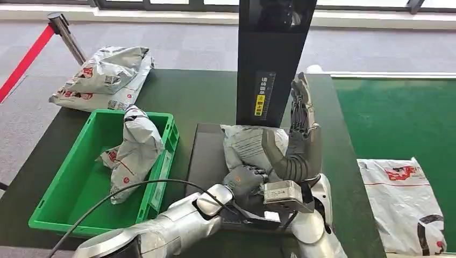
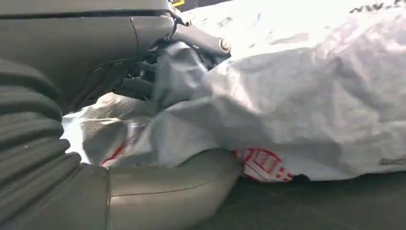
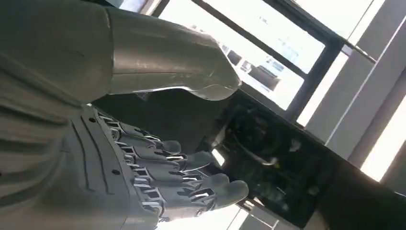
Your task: Moved the parcel from conveyor to table for the left to box.
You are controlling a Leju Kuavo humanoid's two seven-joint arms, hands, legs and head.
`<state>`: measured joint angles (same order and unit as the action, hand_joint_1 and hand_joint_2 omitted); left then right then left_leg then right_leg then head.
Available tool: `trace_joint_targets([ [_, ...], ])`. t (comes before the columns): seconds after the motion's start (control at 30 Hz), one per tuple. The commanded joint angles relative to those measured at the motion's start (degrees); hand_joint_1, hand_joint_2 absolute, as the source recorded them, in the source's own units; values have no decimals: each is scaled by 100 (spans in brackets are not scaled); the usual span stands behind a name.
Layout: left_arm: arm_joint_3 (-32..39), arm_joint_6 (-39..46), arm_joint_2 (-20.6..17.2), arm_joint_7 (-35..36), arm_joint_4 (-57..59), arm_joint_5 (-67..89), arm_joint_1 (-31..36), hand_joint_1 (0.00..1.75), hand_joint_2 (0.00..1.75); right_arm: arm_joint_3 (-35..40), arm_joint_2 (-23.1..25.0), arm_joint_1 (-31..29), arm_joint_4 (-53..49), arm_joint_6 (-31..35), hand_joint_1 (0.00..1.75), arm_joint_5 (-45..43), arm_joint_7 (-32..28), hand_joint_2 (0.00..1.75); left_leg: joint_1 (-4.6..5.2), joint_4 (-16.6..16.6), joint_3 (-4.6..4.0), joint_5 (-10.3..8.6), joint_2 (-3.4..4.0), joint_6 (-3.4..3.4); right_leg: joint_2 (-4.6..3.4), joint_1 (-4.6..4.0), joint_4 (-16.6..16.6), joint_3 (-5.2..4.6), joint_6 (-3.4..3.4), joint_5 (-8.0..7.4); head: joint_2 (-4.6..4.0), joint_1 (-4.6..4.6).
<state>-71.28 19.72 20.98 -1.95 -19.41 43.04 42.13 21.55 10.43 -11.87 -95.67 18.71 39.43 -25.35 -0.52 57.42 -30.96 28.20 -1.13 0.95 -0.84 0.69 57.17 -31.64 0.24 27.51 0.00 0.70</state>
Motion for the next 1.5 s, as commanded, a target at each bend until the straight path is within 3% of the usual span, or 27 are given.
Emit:
trace_joint_targets([
  [0.03, 498, 1011, -105, 85, 271, 197, 85, 175, 175, 107, -94, -57, 79, 70, 0, 20, 23, 175, -2, -4, -7, -7, 21, -3, -6, -3, -8, -9, -2, -13, 0, 0],
  [0.27, 3063, 1895, -487, -745, -1076, 993, -520, 175, 175, -26, -157, 78, 72, 219, 0, 75, 3, 175, 1, -7, -10, -7, 24, -2, -10, 1, -9, -16, -3, -13, 0, 0],
  [0.6, 4607, 1919, -872, -1145, -3425, 1879, -1811, 175, 175, -119, -288, 290, -216, 187, 0, 118, 55, 175, 2, -7, -15, -4, 27, -2, -15, 1, -6, -27, -3, -9, 0, 0],
  [0.7, 5228, 2028, -968, -1302, -4749, 2121, -2409, 175, 175, -177, -363, 461, -234, 230, 0, 81, 34, 175, -1, -9, -21, -6, 38, -2, -21, -2, -11, -33, -4, -15, 0, 0],
  [0.87, 6511, 2028, -582, -1932, -6234, 2800, -3108, 175, 175, -181, -428, 605, -129, 303, 0, -6, -108, 175, -2, -4, -26, -1, 30, -2, -18, -3, -8, -35, -2, -8, 0, 0],
  [0.97, 6511, 2028, -582, -1932, -6234, 2800, -3108, 175, 175, -181, -428, 605, -129, 303, 0, -6, -108, 175, -2, -4, -29, -1, 40, -4, -22, -4, -7, -39, -2, -11, 0, 0],
  [1.0, 6773, 2028, -455, -2026, -6507, 2954, -3169, 175, 175, -170, -434, 594, -153, 302, 0, -9, -101, 175, -3, -2, -30, -1, 30, -3, -16, -4, -6, -39, -2, -7, 0, 2],
  [1.03, 7377, 2028, -99, -2445, -6921, 3037, -3269, 175, 175, -163, -453, 601, -191, 332, 0, -7, -74, 175, -3, -3, -32, -3, 21, -2, -10, -3, -7, -40, -2, -6, 0, 0],
  [1.17, 8758, 2028, -98, -3188, -8402, 1907, -3459, 175, 175, -203, -552, 910, -429, 419, 0, -14, -27, 175, -8, 7, -47, 2, 32, -1, -22, -8, 1, -53, -2, -7, 0, 0],
  [1.27, 9508, 2028, -98, -3763, -8752, 841, -3545, 175, 175, -240, -583, 1201, -570, 497, 0, 26, -59, 175, -5, -6, -26, 4, 50, 1, -37, -6, -5, -42, -5, -7, 0, 4],
  [1.33, 9880, 2028, -98, -3805, -8978, 689, -3578, 175, 175, -257, -572, 1332, -639, 517, 0, 59, -77, 175, -8, -7, -24, 6, 50, 5, -32, -11, -6, -43, -6, -5, 0, 4],
  [1.5, 9880, 2028, -98, -3805, -8978, 689, -3578, 175, 175, -257, -572, 1332, -639, 517, 0, 59, -77, 175, -9, -6, -34, 1, 21, 1, -7, -12, -3, -45, -7, 1, 0, 2],
])
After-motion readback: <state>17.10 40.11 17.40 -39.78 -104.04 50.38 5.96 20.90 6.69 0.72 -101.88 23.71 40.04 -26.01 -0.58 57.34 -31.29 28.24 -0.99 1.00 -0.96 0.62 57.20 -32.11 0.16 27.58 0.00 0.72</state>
